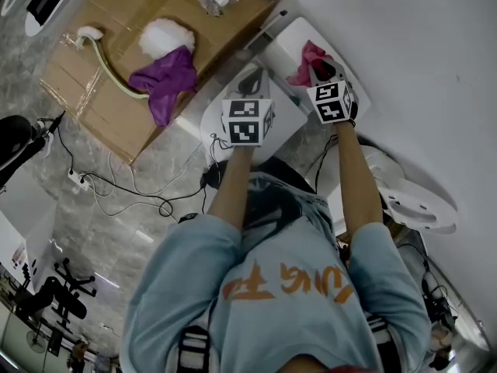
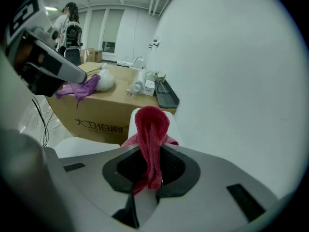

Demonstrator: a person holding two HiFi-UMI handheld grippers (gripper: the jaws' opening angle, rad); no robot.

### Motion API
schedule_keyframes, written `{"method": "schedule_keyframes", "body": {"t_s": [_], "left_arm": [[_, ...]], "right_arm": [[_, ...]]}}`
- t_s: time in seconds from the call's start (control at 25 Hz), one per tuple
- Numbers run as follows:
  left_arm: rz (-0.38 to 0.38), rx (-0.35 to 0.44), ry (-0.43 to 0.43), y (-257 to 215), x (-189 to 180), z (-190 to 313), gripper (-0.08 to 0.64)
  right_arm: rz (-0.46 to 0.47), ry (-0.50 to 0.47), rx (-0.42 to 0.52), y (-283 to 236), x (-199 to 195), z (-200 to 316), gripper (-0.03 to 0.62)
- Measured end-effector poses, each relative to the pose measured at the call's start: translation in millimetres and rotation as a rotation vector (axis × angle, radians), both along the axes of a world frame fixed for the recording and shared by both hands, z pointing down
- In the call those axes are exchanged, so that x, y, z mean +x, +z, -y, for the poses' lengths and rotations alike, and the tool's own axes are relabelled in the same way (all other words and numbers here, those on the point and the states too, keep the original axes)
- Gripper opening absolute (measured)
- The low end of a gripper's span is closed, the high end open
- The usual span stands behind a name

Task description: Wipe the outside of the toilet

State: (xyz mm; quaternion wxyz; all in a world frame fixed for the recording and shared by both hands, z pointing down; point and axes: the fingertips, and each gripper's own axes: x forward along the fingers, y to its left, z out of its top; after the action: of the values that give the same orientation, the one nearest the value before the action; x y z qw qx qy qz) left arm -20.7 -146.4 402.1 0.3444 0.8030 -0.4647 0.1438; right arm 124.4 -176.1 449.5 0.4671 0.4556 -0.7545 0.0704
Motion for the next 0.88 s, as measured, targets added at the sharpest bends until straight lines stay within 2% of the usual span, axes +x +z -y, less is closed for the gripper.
{"method": "schedule_keyframes", "body": {"t_s": [0.24, 0.52, 0.64, 0.88], "left_arm": [[-0.004, 0.001, 0.051, -1, 15, -3, 0.026], [0.001, 0.006, 0.099, 0, 31, -5, 0.026], [0.002, 0.002, 0.107, 0, 34, -4, 0.026], [0.002, 0.001, 0.15, -1, 48, -5, 0.026]], "right_arm": [[0.056, -0.017, 0.003, -3, 1, -15, 0.083], [0.044, -0.059, -0.01, 3, 9, -41, 0.084], [0.076, -0.027, -0.037, 5, 17, -52, 0.084], [0.201, 0.121, -0.069, 12, 43, -78, 0.087]]}}
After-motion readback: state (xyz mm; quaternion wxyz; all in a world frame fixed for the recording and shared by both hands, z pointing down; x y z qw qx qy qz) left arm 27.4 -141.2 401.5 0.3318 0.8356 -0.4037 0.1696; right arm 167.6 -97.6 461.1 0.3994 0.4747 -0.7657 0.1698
